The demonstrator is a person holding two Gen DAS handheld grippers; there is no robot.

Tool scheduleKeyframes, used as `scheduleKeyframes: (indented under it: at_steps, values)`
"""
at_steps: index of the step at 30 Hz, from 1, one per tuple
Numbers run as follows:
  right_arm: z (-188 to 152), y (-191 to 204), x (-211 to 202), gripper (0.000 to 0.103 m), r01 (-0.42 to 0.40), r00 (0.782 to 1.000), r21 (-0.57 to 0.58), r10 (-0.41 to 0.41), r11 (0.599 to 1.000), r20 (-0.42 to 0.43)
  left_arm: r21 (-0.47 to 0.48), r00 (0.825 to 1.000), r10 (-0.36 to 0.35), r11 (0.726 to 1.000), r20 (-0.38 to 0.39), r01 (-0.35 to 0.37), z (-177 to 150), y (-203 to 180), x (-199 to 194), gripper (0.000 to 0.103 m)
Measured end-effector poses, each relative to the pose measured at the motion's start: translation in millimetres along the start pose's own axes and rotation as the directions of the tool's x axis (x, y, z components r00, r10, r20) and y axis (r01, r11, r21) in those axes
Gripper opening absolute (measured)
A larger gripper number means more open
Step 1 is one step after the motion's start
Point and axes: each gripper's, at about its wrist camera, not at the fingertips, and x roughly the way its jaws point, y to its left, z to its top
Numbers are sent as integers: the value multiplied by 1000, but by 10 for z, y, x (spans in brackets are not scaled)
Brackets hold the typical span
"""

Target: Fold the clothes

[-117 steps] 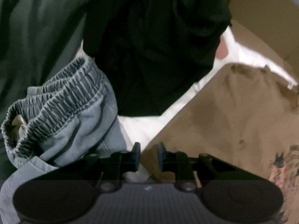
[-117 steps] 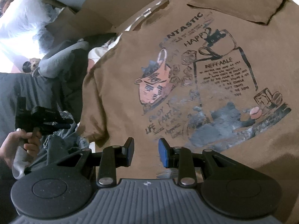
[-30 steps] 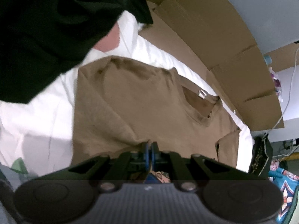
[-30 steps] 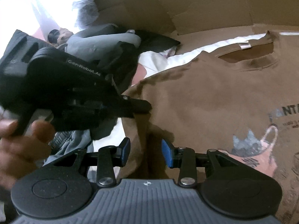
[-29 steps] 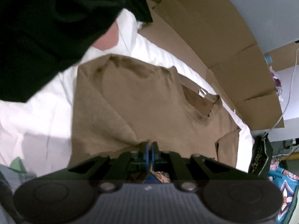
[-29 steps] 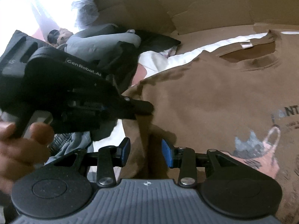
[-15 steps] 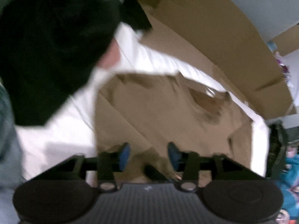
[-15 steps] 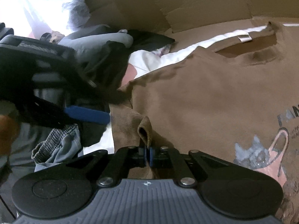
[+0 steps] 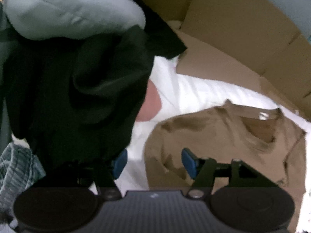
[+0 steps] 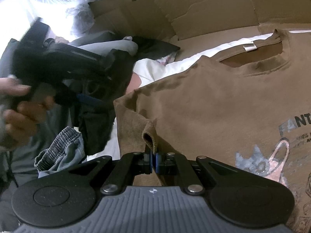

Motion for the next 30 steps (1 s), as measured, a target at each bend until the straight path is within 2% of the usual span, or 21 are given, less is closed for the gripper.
scheduleKeyframes:
  at_steps: [3, 7, 8, 13, 17, 30]
  values:
    - [23, 8, -3, 2, -5, 1000, -3, 5, 1000, 4, -23, 999, 38, 999, -20, -38, 66, 45, 202, 63]
    - [42, 28, -6, 2, -10, 1000, -3, 10, 1000, 11, -45, 999, 5, 999, -37, -7, 133, 95, 369, 60]
    - [43, 34, -4, 2, -8, 1000, -6, 9, 1000, 12, -44, 999, 23, 999, -35, -25, 146, 96, 383, 52]
    - [43, 21, 3, 2, -3, 1000, -12, 4, 1000, 18, -64, 998, 54, 996, -16, -55, 187, 155, 367, 31]
    - [35, -9, 1, 2, 1, 1000, -7, -1, 1000, 20, -68, 998, 63, 996, 23, -61, 144, 193, 299, 20]
    - [173, -237, -112, 2, 65, 996, 18, -66, 998, 56, -133, 995, 90, 988, 49, -83, 100, 268, 308, 19]
